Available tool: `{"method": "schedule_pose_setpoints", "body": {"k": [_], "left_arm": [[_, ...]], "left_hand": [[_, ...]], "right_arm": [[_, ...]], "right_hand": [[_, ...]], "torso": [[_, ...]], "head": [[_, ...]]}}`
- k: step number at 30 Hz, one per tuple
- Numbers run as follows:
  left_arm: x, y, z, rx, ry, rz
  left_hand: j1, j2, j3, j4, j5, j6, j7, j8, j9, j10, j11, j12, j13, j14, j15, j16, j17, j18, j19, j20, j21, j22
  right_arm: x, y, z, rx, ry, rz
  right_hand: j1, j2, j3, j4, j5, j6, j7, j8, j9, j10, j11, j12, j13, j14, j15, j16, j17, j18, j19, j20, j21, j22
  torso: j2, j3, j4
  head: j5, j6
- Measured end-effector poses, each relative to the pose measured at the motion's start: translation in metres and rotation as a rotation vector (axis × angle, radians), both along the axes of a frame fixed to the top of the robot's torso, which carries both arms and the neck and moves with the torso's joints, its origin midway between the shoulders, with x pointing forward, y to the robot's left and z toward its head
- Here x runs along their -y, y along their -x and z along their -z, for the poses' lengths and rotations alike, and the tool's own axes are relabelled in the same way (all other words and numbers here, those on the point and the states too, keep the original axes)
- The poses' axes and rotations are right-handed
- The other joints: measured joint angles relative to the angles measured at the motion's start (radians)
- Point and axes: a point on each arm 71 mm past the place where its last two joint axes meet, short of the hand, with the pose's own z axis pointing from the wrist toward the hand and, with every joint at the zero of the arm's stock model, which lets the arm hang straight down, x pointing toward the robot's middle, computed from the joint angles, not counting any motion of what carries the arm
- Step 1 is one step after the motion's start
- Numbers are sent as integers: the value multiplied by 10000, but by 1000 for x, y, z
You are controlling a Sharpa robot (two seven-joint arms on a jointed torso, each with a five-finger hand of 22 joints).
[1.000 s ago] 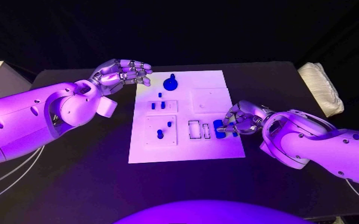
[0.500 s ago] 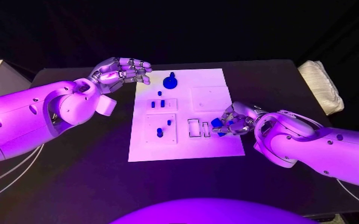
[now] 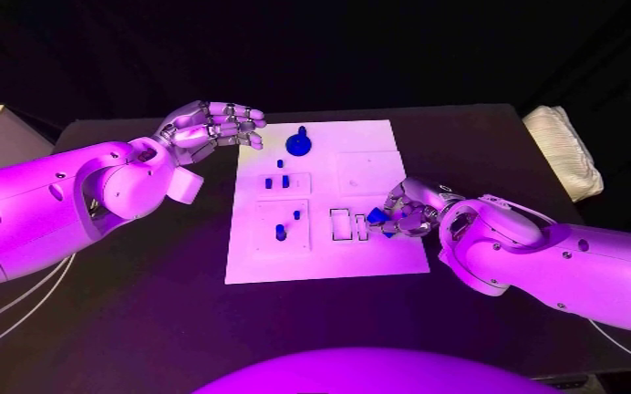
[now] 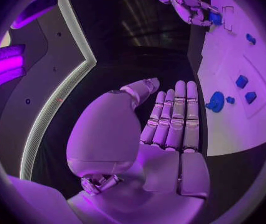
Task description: Assemble the parts on the task board
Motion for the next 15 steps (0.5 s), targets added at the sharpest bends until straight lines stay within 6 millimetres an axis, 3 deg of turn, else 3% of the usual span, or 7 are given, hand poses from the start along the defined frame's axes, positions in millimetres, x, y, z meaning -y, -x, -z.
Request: {"method": "schedule_pose_setpoints", "body": {"k": [2,10,15], "left_arm": [[0,0,0,-19,-7,14],[0,0,1,-63,-30,31],[0,0,1,-79,-37,41]], "left_hand": [[0,0,0,0,0,0,0,0,0,0,0,0,0,0,0,0,0,0,0,0,0,0],[0,0,0,0,0,0,0,0,0,0,0,0,-1,0,0,0,-1,1,0,0,0,0],[0,0,0,0,0,0,0,0,0,0,0,0,-1,0,0,0,-1,0,0,0,0,0]], "right_arm": [[1,1,1,17,-136,64],[6,6,2,-166,-837,358],[3,6,-10,-92,-1440,367]], "right_hand": [[1,1,104,0,200,123,15,35,-31,1,-103,94,0,12,-92,15,0,-137,-32,-33,119,7],[49,30,286,12,294,175,67,79,-32,-11,-188,250,-1,17,-156,132,-1,-139,-31,-106,431,8],[-49,128,360,11,294,175,67,79,-32,-13,-189,309,-1,-4,-177,171,-1,-139,5,-140,549,7]], "torso": [[0,1,-2],[-9,-7,2],[-12,-12,1]], "head": [[2,4],[-29,32],[-53,43]]}}
